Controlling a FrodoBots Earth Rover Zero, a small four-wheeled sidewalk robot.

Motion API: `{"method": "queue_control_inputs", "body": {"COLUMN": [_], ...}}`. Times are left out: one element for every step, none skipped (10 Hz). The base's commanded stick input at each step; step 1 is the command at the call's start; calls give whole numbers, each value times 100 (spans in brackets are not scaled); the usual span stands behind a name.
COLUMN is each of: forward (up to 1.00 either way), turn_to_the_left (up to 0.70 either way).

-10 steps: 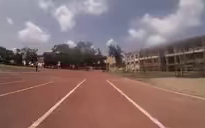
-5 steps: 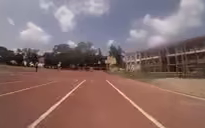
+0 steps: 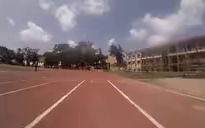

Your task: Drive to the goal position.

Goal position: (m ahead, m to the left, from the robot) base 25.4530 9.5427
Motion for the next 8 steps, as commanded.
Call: {"method": "queue_control_inputs", "body": {"forward": [70, 70, 70, 70, 70, 70, 70, 70], "turn_to_the_left": [0, 0, 0, 0, 0, 0, 0, 0]}}
